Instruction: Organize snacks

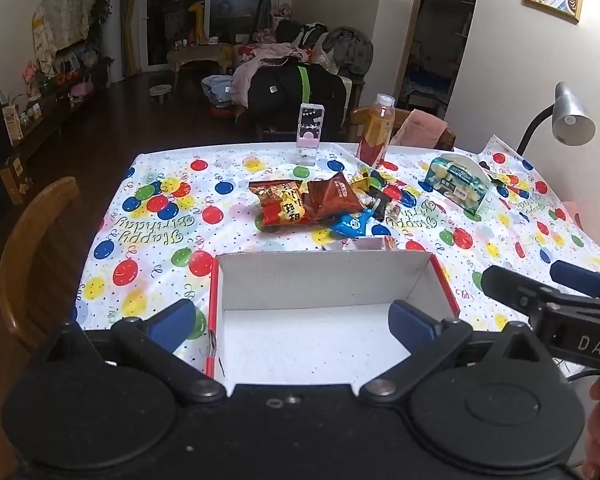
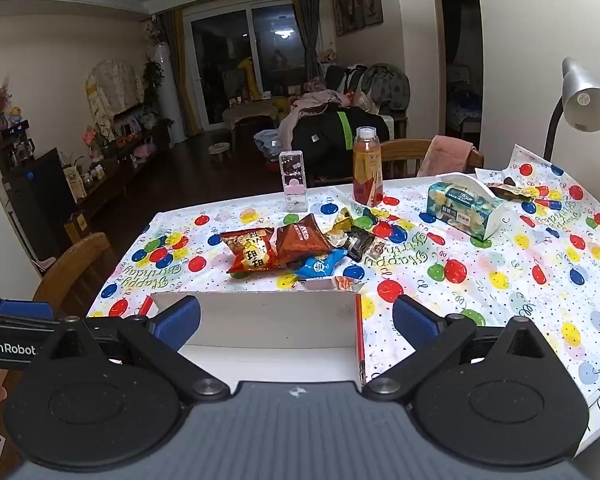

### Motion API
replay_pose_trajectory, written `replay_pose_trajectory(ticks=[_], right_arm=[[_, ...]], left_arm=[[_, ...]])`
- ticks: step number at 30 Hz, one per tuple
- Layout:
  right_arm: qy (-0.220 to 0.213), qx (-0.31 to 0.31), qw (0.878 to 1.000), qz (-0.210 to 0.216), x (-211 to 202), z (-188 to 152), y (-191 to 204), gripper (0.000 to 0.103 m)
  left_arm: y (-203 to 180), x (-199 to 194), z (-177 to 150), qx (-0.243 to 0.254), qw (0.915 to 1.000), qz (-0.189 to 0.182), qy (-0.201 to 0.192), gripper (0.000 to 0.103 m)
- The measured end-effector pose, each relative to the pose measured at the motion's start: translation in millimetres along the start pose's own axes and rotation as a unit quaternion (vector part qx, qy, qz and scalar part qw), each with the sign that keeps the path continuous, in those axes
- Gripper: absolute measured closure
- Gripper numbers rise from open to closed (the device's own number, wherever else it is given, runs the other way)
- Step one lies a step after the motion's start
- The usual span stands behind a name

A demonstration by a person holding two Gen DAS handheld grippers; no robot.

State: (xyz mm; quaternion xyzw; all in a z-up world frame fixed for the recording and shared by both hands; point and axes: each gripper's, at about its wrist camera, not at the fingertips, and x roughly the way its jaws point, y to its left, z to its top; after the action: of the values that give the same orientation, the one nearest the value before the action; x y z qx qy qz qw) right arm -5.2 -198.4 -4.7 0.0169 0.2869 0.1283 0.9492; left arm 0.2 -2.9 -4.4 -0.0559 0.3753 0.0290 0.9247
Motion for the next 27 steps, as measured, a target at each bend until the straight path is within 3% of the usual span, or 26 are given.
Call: replay_pose_trajectory(ticks=[27], right_arm=[[-0.004,-0.006,1.0,0.005,-5,3,6,0.0]], left_arm=[[-2,-15,5,0.001,0.9999,0.002,-0.012,0.001]])
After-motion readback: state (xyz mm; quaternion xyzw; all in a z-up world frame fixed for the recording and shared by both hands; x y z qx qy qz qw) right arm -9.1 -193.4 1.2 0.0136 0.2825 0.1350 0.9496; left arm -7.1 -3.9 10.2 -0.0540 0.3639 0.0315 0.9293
